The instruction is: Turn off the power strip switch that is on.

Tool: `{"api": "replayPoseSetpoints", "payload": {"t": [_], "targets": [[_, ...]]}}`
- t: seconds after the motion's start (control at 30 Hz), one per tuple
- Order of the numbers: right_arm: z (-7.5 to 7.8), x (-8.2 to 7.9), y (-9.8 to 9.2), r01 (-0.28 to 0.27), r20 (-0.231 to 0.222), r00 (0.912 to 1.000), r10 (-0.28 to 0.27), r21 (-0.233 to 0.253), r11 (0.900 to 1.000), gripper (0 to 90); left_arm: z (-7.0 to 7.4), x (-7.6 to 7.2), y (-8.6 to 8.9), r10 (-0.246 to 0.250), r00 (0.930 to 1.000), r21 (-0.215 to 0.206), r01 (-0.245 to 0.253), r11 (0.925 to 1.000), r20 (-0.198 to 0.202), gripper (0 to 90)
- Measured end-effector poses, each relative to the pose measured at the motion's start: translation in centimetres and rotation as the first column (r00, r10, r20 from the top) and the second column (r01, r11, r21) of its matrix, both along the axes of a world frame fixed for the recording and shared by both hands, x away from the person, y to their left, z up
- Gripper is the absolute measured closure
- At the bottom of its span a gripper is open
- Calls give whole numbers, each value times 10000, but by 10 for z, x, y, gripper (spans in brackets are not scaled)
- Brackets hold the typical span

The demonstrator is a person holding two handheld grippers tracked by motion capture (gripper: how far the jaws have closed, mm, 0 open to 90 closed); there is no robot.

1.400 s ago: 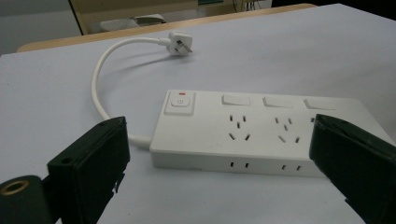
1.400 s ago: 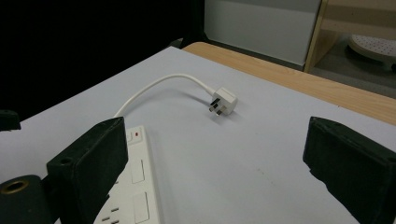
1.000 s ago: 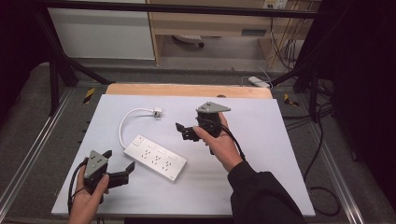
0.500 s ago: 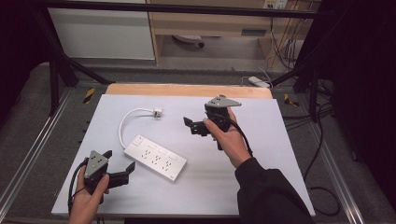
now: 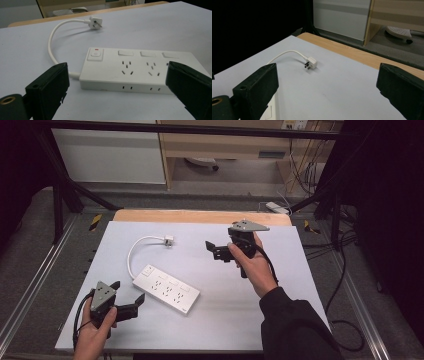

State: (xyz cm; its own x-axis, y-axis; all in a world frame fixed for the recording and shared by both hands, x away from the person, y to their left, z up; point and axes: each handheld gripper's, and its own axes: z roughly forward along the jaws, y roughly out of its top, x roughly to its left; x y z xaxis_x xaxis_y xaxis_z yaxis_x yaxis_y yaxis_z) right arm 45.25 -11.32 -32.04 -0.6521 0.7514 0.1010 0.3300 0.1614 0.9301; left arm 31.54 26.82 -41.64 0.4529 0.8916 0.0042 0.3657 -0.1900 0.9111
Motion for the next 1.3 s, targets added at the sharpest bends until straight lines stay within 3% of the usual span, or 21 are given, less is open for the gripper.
{"api": "replayPoseSetpoints", "payload": {"t": [0.8,1.3], "targets": [[9,3,-39,657,162,9977,-659,139,9977,44,0,0,0,12,10000,-99,-12,10000,-20,49],[7,-2,-68,1081,167,9940,-1085,214,9939,52,0,0,0,26,10000,-156,-27,9999,-51,49]]}}
